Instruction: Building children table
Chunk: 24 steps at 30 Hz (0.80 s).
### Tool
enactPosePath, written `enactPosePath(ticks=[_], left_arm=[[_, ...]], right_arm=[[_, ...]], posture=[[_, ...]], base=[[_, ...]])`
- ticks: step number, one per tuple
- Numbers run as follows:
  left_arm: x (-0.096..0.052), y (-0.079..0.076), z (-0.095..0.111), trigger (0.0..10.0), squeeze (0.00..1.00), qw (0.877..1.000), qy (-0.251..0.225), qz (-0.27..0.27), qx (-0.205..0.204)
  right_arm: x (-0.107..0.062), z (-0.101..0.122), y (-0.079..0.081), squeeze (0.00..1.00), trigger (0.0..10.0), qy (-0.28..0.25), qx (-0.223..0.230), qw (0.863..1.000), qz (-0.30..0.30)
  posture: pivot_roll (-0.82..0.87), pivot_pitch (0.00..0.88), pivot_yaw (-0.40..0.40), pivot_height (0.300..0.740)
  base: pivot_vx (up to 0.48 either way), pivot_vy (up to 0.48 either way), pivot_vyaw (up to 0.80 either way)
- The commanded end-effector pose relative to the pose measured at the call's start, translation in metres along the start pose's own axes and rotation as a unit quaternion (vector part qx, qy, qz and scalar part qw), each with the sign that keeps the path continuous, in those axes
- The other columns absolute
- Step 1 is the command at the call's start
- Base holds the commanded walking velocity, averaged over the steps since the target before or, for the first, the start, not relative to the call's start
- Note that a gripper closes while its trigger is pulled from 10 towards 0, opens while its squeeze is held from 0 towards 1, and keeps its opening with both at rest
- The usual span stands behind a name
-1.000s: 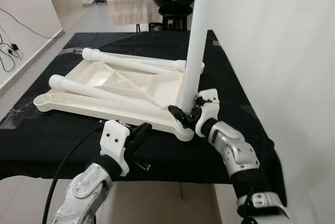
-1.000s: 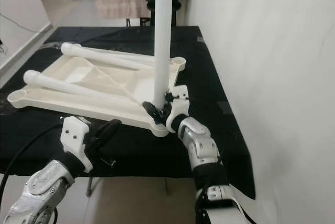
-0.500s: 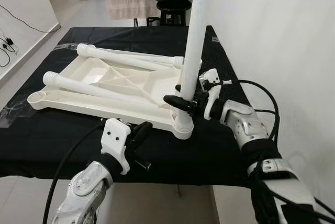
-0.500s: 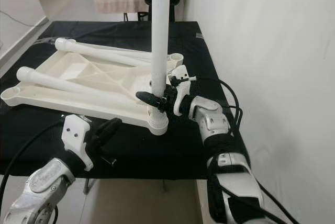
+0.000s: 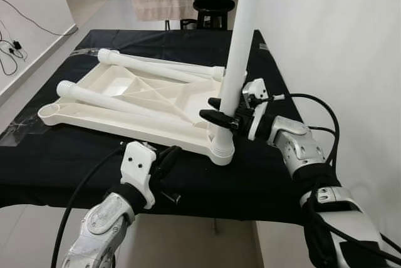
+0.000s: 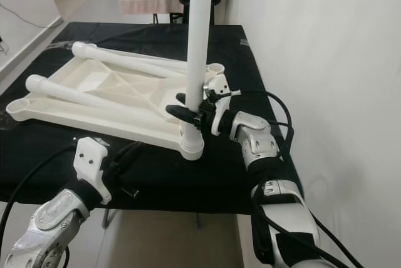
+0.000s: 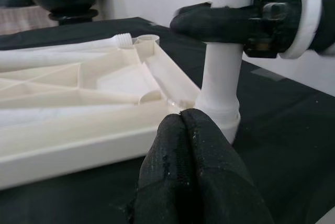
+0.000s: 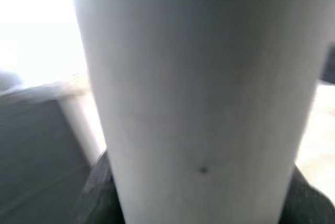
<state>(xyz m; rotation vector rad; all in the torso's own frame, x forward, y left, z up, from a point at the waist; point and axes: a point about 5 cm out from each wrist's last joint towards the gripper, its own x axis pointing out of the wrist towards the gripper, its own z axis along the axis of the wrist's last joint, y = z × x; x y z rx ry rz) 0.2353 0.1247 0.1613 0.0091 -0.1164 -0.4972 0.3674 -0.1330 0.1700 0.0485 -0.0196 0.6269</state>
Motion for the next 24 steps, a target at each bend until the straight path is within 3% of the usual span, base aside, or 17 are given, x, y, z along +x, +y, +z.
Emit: enactPosePath(ticks=[1, 4, 5, 6, 11, 12, 13, 14, 18, 21, 22, 23, 24], left_arm=[[-0.003, 0.001, -0.001, 10.0, 0.0, 1.0, 0.006, -0.002, 0.006], [-0.003, 0.002, -0.001, 10.0, 0.0, 1.0, 0.007, -0.001, 0.006], [-0.003, 0.002, -0.001, 10.0, 0.0, 1.0, 0.007, -0.001, 0.006], [-0.003, 0.002, -0.002, 10.0, 0.0, 1.0, 0.008, -0.003, 0.006], [-0.001, -0.001, -0.003, 10.0, 0.0, 1.0, 0.009, -0.007, 0.004], [-0.002, 0.001, -0.003, 10.0, 0.0, 1.0, 0.011, -0.005, 0.007], [-0.002, 0.002, -0.003, 10.0, 0.0, 1.0, 0.011, -0.002, 0.008], [-0.002, 0.004, -0.002, 10.0, 0.0, 1.0, 0.01, -0.001, 0.01], [0.0, 0.002, 0.0, 10.0, 0.0, 1.0, 0.006, -0.005, 0.01], [0.001, 0.001, 0.0, 10.0, 0.0, 1.0, 0.006, -0.006, 0.009], [0.001, 0.0, -0.001, 10.0, 0.0, 1.0, 0.006, -0.007, 0.009], [0.001, 0.0, -0.001, 10.0, 0.0, 1.0, 0.006, -0.007, 0.008], [0.001, 0.0, -0.001, 10.0, 0.0, 1.0, 0.006, -0.007, 0.008]], right_arm=[[-0.021, -0.052, 0.005, 0.0, 0.0, 0.094, 0.043, 0.981, -0.165], [-0.028, -0.062, 0.016, 0.0, 0.0, 0.113, 0.056, 0.974, -0.189], [-0.026, -0.055, 0.027, 0.0, 0.0, 0.095, 0.007, 0.983, -0.16], [-0.02, -0.051, 0.032, 0.0, 0.0, 0.085, 0.014, 0.987, -0.133], [-0.004, -0.044, 0.029, 0.0, 0.0, 0.076, 0.022, 0.99, -0.113], [0.001, -0.042, 0.029, 0.0, 10.0, 0.069, 0.028, 0.992, -0.104], [0.006, -0.039, 0.03, 0.23, 10.0, 0.064, 0.031, 0.993, -0.093], [0.008, -0.036, 0.032, 1.0, 10.0, 0.059, 0.033, 0.994, -0.089], [0.016, -0.017, 0.031, 1.0, 10.0, 0.032, 0.057, 0.998, -0.019], [0.017, -0.013, 0.03, 1.0, 10.0, 0.027, 0.059, 0.998, -0.002], [0.018, -0.006, 0.026, 0.0, 10.0, 0.024, 0.049, 0.998, 0.025], [0.02, 0.004, 0.021, 0.0, 10.0, 0.021, 0.028, 0.997, 0.069], [0.02, 0.004, 0.021, 0.0, 10.0, 0.021, 0.028, 0.997, 0.069]], posture=[[0.05, 0.075, -0.033, 0.74], [0.05, 0.075, -0.033, 0.74], [0.05, 0.068, -0.021, 0.74], [0.04, 0.056, -0.024, 0.74], [0.06, 0.061, -0.032, 0.74], [0.06, 0.06, -0.028, 0.74], [0.07, 0.058, -0.022, 0.74], [0.07, 0.058, -0.02, 0.74], [0.07, 0.054, -0.023, 0.74], [0.07, 0.054, -0.023, 0.74], [0.07, 0.054, -0.025, 0.74], [0.07, 0.051, -0.028, 0.74], [0.07, 0.051, -0.028, 0.74]], base=[[0.0, 0.0, 0.0], [0.0, 0.0, 0.0], [0.0, 0.0, 0.0], [0.0, 0.0, 0.0], [0.0, 0.0, 0.0], [0.0, 0.0, 0.0], [0.0, 0.0, 0.0], [0.0, 0.0, 0.0], [0.0, 0.0, 0.0], [0.0, 0.0, 0.0], [0.0, 0.0, 0.0], [0.0, 0.0, 0.0], [0.0, 0.0, 0.0]])
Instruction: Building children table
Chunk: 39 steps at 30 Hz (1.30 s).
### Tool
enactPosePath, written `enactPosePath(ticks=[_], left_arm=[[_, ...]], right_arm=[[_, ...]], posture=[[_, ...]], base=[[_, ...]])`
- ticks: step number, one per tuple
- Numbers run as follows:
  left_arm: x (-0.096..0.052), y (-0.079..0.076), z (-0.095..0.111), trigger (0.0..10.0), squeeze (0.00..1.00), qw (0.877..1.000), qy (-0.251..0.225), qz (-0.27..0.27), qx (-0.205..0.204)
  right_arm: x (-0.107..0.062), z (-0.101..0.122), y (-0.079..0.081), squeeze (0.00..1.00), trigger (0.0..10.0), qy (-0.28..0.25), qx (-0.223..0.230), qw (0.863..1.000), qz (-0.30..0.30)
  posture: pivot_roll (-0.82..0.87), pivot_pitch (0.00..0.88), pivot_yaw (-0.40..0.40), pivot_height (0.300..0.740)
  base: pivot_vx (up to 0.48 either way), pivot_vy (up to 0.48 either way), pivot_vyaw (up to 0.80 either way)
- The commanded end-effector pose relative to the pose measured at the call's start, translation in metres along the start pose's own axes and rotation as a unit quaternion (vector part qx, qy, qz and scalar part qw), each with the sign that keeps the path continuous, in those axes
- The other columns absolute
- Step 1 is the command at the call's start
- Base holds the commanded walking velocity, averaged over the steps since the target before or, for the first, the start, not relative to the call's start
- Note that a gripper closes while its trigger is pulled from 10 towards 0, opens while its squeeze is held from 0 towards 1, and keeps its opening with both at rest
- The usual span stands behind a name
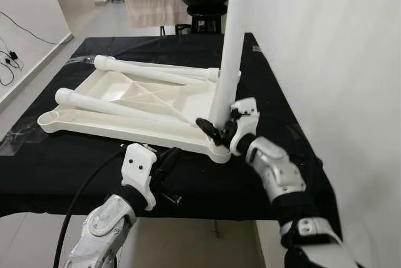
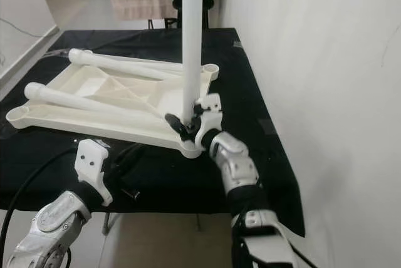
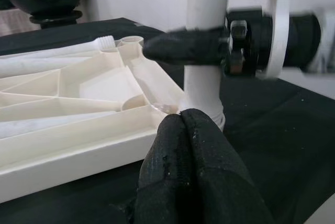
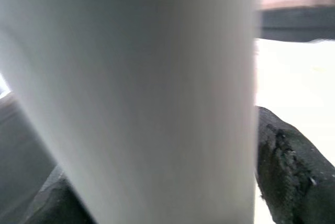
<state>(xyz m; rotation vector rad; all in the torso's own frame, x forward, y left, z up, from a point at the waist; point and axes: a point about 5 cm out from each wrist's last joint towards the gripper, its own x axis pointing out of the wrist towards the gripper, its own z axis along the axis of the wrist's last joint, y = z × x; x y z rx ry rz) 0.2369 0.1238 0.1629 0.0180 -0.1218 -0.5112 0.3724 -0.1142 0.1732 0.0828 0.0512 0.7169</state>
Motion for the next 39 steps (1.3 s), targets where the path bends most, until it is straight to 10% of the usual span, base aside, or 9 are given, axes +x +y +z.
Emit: enactPosePath(ticks=[1, 11, 12, 23, 29, 31, 34, 39], left_arm=[[0.0, 0.0, -0.003, 10.0, 0.0, 1.0, 0.007, 0.002, 0.003], [0.0, 0.001, -0.001, 10.0, 0.0, 1.0, 0.003, 0.009, 0.004], [0.0, 0.001, -0.001, 10.0, 0.0, 1.0, 0.003, 0.01, 0.004], [0.0, -0.001, -0.001, 10.0, 0.0, 1.0, 0.002, 0.007, 0.001], [-0.003, 0.0, -0.001, 10.0, 0.0, 1.0, 0.004, 0.007, 0.002], [-0.005, 0.003, -0.001, 10.0, 0.0, 1.0, 0.007, 0.009, 0.003], [-0.005, 0.003, -0.003, 10.0, 0.0, 1.0, 0.01, 0.007, 0.001], [-0.003, -0.003, -0.004, 10.0, 0.0, 1.0, 0.012, -0.002, -0.002]], right_arm=[[0.005, 0.009, 0.003, 0.0, 10.0, -0.003, -0.01, 0.998, 0.063], [0.005, 0.027, -0.009, 0.0, 10.0, 0.034, -0.049, 0.986, 0.154], [0.006, 0.03, -0.01, 0.0, 0.0, 0.03, -0.043, 0.986, 0.157], [-0.005, 0.027, -0.019, 0.0, 0.0, 0.028, -0.028, 0.983, 0.182], [-0.011, -0.024, -0.023, 0.0, 0.0, 0.058, -0.021, 0.997, -0.038], [-0.02, -0.059, 0.008, 0.0, 0.0, 0.073, 0.028, 0.977, -0.196], [-0.02, -0.062, 0.03, 0.0, 0.0, 0.075, 0.014, 0.979, -0.188], [-0.01, -0.051, 0.013, 0.0, 0.0, 0.08, -0.012, 0.98, -0.182]], posture=[[0.08, 0.051, -0.031, 0.74], [0.09, 0.051, -0.043, 0.74], [0.09, 0.053, -0.044, 0.74], [0.08, 0.058, -0.043, 0.74], [0.07, 0.075, -0.049, 0.74], [0.06, 0.092, -0.03, 0.74], [0.04, 0.082, -0.021, 0.74], [0.06, 0.085, -0.042, 0.74]], base=[[0.0, 0.0, 0.0], [0.0, 0.0, 0.0], [0.0, 0.0, 0.0], [0.0, 0.0, 0.0], [0.0, 0.0, 0.0], [0.0, 0.0, 0.0], [0.0, 0.0, 0.0], [0.0, 0.0, 0.0]])
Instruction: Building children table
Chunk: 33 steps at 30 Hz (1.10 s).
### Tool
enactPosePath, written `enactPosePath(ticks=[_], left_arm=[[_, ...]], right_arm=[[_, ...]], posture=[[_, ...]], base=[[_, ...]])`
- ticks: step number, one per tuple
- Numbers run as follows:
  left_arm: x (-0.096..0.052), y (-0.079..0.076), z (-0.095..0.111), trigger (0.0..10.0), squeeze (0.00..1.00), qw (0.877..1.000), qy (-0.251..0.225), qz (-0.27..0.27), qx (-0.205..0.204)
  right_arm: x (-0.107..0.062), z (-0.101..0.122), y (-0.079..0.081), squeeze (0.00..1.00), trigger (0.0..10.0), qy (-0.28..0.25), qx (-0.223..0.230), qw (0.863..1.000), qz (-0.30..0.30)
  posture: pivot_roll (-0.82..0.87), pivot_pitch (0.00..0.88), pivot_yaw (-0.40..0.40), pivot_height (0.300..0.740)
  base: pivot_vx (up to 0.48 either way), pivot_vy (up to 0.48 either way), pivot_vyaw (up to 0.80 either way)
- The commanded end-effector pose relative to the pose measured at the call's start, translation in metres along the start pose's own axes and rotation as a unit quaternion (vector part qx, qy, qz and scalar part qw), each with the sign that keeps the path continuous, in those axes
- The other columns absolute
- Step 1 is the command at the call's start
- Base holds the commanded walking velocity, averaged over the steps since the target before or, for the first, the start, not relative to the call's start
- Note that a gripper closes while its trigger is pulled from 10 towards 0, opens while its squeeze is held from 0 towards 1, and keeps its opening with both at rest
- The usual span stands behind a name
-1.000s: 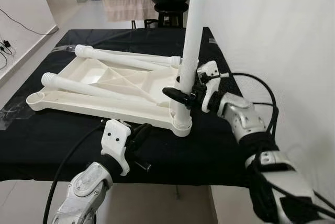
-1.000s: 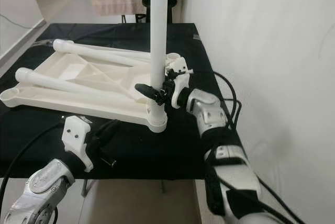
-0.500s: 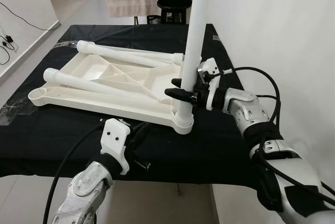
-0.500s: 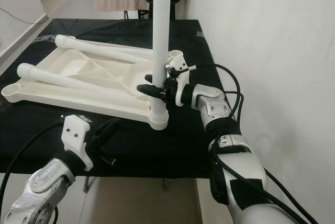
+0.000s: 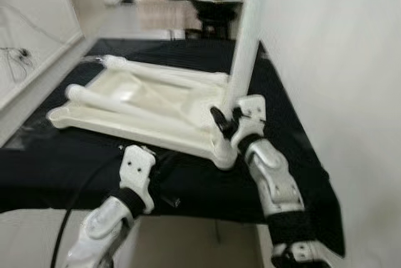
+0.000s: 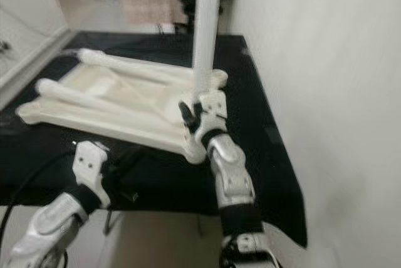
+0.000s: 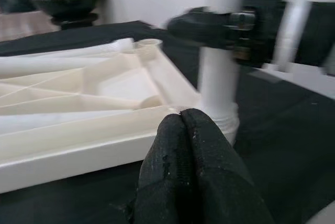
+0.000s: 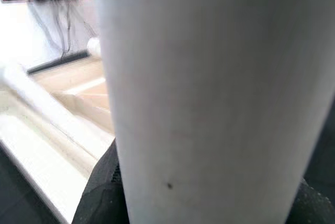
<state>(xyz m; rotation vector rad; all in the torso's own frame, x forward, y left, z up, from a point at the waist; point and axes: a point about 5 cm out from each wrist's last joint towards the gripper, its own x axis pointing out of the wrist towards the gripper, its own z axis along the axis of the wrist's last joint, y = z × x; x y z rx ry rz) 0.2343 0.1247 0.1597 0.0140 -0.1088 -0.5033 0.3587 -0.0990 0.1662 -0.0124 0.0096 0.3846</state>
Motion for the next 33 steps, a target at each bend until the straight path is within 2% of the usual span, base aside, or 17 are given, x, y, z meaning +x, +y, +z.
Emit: enactPosePath(ticks=[1, 6, 7, 9, 10, 11, 12, 13, 14, 15, 18, 19, 21, 26, 27, 28, 33], left_arm=[[-0.001, 0.0, -0.001, 10.0, 0.0, 1.0, 0.005, 0.0, 0.002], [-0.002, 0.004, -0.001, 10.0, 0.0, 1.0, 0.005, 0.008, 0.004], [0.0, 0.005, 0.001, 10.0, 0.0, 1.0, 0.001, 0.008, 0.007], [0.001, 0.004, 0.002, 10.0, 0.0, 1.0, 0.0, 0.006, 0.007], [0.001, 0.003, 0.002, 10.0, 0.0, 1.0, -0.001, 0.004, 0.006], [0.001, 0.003, 0.002, 10.0, 0.0, 1.0, -0.001, 0.004, 0.006], [0.001, 0.002, 0.001, 10.0, 0.0, 1.0, 0.0, 0.004, 0.006], [0.001, 0.002, 0.001, 10.0, 0.0, 1.0, 0.0, 0.004, 0.006], [0.002, 0.002, 0.001, 10.0, 0.0, 1.0, -0.001, 0.003, 0.006], [0.002, 0.002, 0.001, 10.0, 0.0, 1.0, -0.001, 0.003, 0.006], [0.004, 0.002, 0.001, 10.0, 0.0, 1.0, -0.003, 0.004, 0.006], [0.004, 0.002, 0.001, 10.0, 0.0, 1.0, -0.003, 0.004, 0.006], [0.004, 0.002, 0.001, 10.0, 0.0, 1.0, -0.004, 0.005, 0.006], [0.003, 0.003, 0.002, 10.0, 0.0, 1.0, -0.005, 0.008, 0.008], [0.003, 0.003, 0.002, 10.0, 0.0, 1.0, -0.005, 0.009, 0.009], [0.003, 0.003, 0.002, 10.0, 0.0, 1.0, -0.005, 0.01, 0.009], [0.002, 0.003, 0.002, 10.0, 0.0, 1.0, -0.005, 0.01, 0.009]], right_arm=[[-0.003, -0.038, -0.01, 0.0, 10.0, 0.093, 0.022, 0.995, -0.016], [0.002, -0.028, -0.012, 0.0, 10.0, 0.084, 0.02, 0.996, -0.013], [0.008, -0.007, -0.015, 1.0, 10.0, 0.051, 0.033, 0.998, 0.012], [0.011, 0.002, -0.015, 1.0, 10.0, 0.035, 0.039, 0.998, 0.025], [0.014, 0.012, -0.015, 0.28, 10.0, 0.016, 0.047, 0.997, 0.061], [0.014, 0.012, -0.015, 0.28, 10.0, 0.016, 0.047, 0.997, 0.061], [0.016, 0.02, -0.016, 0.0, 10.0, 0.001, 0.047, 0.995, 0.089], [0.016, 0.02, -0.016, 0.0, 10.0, 0.001, 0.047, 0.995, 0.089], [0.016, 0.026, -0.018, 0.0, 10.0, -0.007, 0.027, 0.989, 0.142], [0.016, 0.026, -0.018, 0.0, 10.0, -0.007, 0.027, 0.989, 0.142], [0.011, 0.032, -0.027, 0.0, 10.0, 0.016, -0.025, 0.958, 0.286], [0.011, 0.032, -0.027, 0.0, 10.0, 0.016, -0.025, 0.958, 0.286], [0.009, 0.032, -0.031, 0.0, 10.0, 0.032, -0.037, 0.946, 0.32], [0.012, 0.038, -0.039, 0.0, 10.0, 0.035, -0.027, 0.948, 0.316], [0.012, 0.04, -0.04, 0.0, 3.1, 0.032, -0.018, 0.947, 0.319], [0.012, 0.04, -0.041, 0.0, 0.0, 0.026, -0.006, 0.946, 0.324], [0.009, 0.038, -0.045, 0.0, 0.0, 0.02, 0.018, 0.944, 0.33]], posture=[[0.06, 0.083, -0.04, 0.74], [0.07, 0.077, -0.038, 0.74], [0.07, 0.07, -0.039, 0.74], [0.07, 0.07, -0.039, 0.74], [0.07, 0.066, -0.038, 0.74], [0.07, 0.066, -0.038, 0.74], [0.07, 0.063, -0.039, 0.74], [0.07, 0.063, -0.039, 0.74], [0.07, 0.057, -0.041, 0.74], [0.07, 0.057, -0.041, 0.74], [0.08, 0.05, -0.047, 0.74], [0.08, 0.05, -0.047, 0.74], [0.08, 0.048, -0.049, 0.74], [0.09, 0.045, -0.055, 0.74], [0.09, 0.045, -0.056, 0.74], [0.09, 0.046, -0.055, 0.74], [0.09, 0.053, -0.055, 0.74]], base=[[0.0, 0.0, 0.0], [0.0, 0.0, 0.0], [0.0, 0.0, 0.0], [0.0, 0.0, 0.0], [0.0, 0.0, 0.0], [0.0, 0.0, 0.0], [0.0, 0.0, 0.0], [0.0, 0.0, 0.0], [0.0, 0.0, 0.0], [0.0, 0.0, 0.0], [0.0, 0.0, 0.0], [0.0, 0.0, 0.0], [0.0, 0.0, 0.0], [0.0, 0.0, 0.0], [0.0, 0.0, 0.0], [0.0, 0.0, 0.0], [0.0, 0.0, 0.0]])
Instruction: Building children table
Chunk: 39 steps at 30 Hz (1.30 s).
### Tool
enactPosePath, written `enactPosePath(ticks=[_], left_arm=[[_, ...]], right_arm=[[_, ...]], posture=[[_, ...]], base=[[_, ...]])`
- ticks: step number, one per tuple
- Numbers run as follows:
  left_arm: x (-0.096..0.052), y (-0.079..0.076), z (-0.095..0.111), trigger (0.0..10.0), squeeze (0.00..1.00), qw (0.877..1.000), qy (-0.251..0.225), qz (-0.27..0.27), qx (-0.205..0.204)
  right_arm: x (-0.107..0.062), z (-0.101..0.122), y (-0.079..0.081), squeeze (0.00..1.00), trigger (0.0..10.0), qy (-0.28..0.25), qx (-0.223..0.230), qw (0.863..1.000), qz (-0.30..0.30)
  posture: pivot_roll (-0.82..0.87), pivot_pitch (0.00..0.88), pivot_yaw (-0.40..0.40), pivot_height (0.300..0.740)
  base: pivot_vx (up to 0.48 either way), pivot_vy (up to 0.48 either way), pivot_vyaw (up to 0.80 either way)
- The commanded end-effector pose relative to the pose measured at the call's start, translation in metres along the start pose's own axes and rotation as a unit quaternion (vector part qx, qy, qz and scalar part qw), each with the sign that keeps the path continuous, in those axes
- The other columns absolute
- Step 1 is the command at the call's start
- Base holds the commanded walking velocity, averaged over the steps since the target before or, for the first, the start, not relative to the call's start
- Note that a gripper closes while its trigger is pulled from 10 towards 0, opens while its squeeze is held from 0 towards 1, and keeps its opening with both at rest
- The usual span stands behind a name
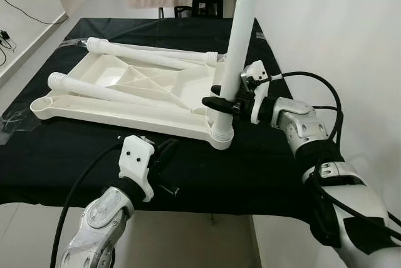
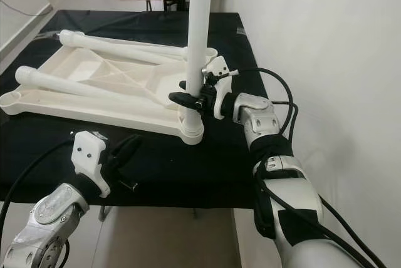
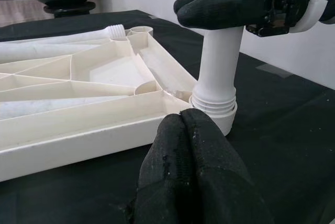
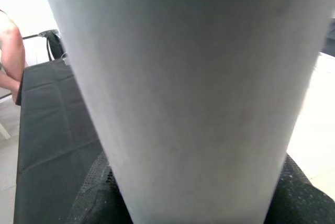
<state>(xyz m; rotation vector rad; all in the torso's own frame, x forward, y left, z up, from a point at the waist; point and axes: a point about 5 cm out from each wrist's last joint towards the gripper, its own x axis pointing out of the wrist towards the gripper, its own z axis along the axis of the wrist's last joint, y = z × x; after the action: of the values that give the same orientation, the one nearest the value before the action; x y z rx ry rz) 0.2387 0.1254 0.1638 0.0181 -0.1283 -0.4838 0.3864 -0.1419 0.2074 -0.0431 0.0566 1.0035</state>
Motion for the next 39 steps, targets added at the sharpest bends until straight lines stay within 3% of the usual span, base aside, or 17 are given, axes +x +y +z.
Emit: enactPosePath(ticks=[1, 9, 12, 13, 14, 15, 16, 17, 19, 21, 22, 26, 27, 30, 31, 32, 39], left_arm=[[-0.002, 0.0, -0.001, 10.0, 0.0, 1.0, 0.004, 0.001, 0.004], [-0.003, -0.004, -0.003, 10.0, 0.0, 1.0, 0.008, -0.005, 0.001], [-0.005, -0.003, -0.003, 10.0, 0.0, 1.0, 0.011, -0.007, 0.0], [-0.005, -0.003, -0.003, 10.0, 0.0, 1.0, 0.011, -0.007, 0.0], [-0.006, -0.002, -0.003, 10.0, 0.0, 1.0, 0.013, -0.007, 0.0], [-0.006, -0.002, -0.003, 10.0, 0.0, 1.0, 0.013, -0.007, 0.0], [-0.007, -0.001, -0.004, 10.0, 0.0, 1.0, 0.015, -0.007, 0.0], [-0.007, -0.001, -0.004, 10.0, 0.0, 1.0, 0.015, -0.007, 0.0], [-0.005, -0.002, -0.004, 10.0, 0.0, 1.0, 0.018, -0.014, 0.0], [-0.003, -0.005, -0.005, 10.0, 0.0, 1.0, 0.018, -0.023, -0.001], [-0.003, -0.005, -0.004, 10.0, 0.0, 1.0, 0.017, -0.023, -0.001], [-0.004, -0.002, -0.004, 10.0, 0.0, 1.0, 0.017, -0.016, 0.003], [-0.004, 0.002, -0.003, 10.0, 0.0, 1.0, 0.016, -0.011, 0.005], [-0.004, 0.003, -0.002, 10.0, 0.0, 1.0, 0.014, -0.009, 0.007], [-0.003, 0.002, -0.001, 10.0, 0.0, 1.0, 0.013, -0.011, 0.008], [-0.002, 0.001, -0.002, 10.0, 0.0, 1.0, 0.013, -0.014, 0.007], [0.0, -0.002, -0.003, 10.0, 0.0, 1.0, 0.013, -0.018, 0.005]], right_arm=[[0.004, -0.003, 0.004, 0.0, 0.0, -0.013, 0.027, 0.999, 0.027], [-0.012, -0.023, 0.003, 0.0, 0.0, -0.024, 0.054, 0.998, 0.022], [-0.012, -0.047, 0.006, 0.0, 0.0, -0.02, 0.064, 0.993, -0.097], [-0.012, -0.047, 0.006, 0.0, 0.0, -0.02, 0.064, 0.993, -0.097], [-0.01, -0.069, 0.016, 0.0, 0.0, 0.004, 0.073, 0.969, -0.236], [-0.01, -0.069, 0.016, 0.0, 0.0, 0.004, 0.073, 0.969, -0.236], [-0.007, -0.084, 0.039, 0.0, 0.0, 0.02, 0.081, 0.953, -0.291], [-0.007, -0.084, 0.039, 0.0, 0.0, 0.02, 0.081, 0.953, -0.291], [0.002, -0.083, 0.064, 0.0, 0.0, 0.016, 0.057, 0.952, -0.299], [0.012, -0.077, 0.06, 0.0, 0.0, 0.015, 0.038, 0.964, -0.262], [0.014, -0.075, 0.056, 0.0, 9.6, 0.016, 0.037, 0.965, -0.259], [0.018, -0.07, 0.053, 0.0, 10.0, 0.007, 0.038, 0.97, -0.239], [0.021, -0.061, 0.052, 1.0, 10.0, -0.01, 0.044, 0.978, -0.205], [0.022, -0.052, 0.049, 1.0, 10.0, -0.028, 0.043, 0.984, -0.171], [0.022, -0.042, 0.045, 0.73, 10.0, -0.042, 0.039, 0.989, -0.135], [0.02, -0.033, 0.042, 0.0, 10.0, -0.05, 0.037, 0.992, -0.111], [0.011, -0.014, 0.026, 0.0, 10.0, -0.033, 0.016, 0.999, -0.009]], posture=[[0.09, 0.053, -0.055, 0.74], [0.06, 0.072, -0.047, 0.74], [0.06, 0.082, -0.047, 0.74], [0.06, 0.082, -0.047, 0.74], [0.05, 0.097, -0.031, 0.74], [0.05, 0.097, -0.031, 0.74], [0.05, 0.097, -0.031, 0.74], [0.05, 0.097, -0.031, 0.74], [0.03, 0.084, -0.011, 0.74], [0.05, 0.086, -0.027, 0.74], [0.05, 0.083, -0.027, 0.74], [0.06, 0.077, -0.023, 0.74], [0.07, 0.073, -0.021, 0.74], [0.07, 0.069, -0.022, 0.74], [0.07, 0.069, -0.022, 0.74], [0.07, 0.062, -0.023, 0.74], [0.07, 0.056, -0.035, 0.74]], base=[[0.0, 0.0, 0.0], [0.0, 0.0, 0.0], [0.0, 0.0, 0.0], [0.0, 0.0, 0.0], [0.0, 0.0, 0.0], [0.0, 0.0, 0.0], [0.0, 0.0, 0.0], [0.0, 0.0, 0.0], [0.0, 0.0, 0.0], [0.0, 0.0, 0.0], [0.0, 0.0, 0.0], [0.0, 0.0, 0.0], [0.0, 0.0, 0.0], [0.0, 0.0, 0.0], [0.0, 0.0, 0.0], [0.0, 0.0, 0.0], [0.0, 0.0, 0.0]])
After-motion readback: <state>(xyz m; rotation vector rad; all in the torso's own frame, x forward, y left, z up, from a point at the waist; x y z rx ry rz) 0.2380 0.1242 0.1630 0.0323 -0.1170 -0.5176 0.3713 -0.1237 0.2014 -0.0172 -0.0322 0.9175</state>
